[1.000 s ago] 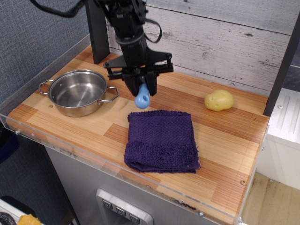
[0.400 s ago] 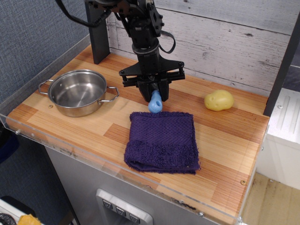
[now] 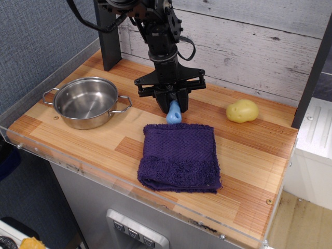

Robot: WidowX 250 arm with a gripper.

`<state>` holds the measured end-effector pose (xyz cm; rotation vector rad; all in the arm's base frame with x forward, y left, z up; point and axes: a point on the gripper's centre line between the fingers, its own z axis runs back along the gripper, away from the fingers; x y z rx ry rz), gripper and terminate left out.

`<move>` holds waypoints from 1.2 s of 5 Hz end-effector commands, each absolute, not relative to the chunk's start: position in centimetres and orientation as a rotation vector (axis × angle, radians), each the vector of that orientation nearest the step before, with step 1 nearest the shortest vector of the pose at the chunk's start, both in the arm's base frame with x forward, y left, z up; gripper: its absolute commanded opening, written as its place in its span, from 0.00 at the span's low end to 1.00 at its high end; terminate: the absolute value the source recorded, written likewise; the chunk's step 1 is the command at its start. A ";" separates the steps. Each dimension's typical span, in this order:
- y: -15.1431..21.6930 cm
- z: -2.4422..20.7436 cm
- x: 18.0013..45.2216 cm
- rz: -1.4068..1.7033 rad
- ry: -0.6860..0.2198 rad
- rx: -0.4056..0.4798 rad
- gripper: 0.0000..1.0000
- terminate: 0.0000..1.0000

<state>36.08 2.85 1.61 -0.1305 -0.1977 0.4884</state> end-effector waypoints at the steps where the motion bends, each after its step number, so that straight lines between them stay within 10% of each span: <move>1: 2.4 2.4 36.0 0.503 -0.205 -0.157 1.00 0.00; 3: 2.3 3.2 36.0 0.534 -0.215 -0.172 1.00 0.00; 6: 0.6 11.1 36.1 0.480 -0.343 -0.191 1.00 0.00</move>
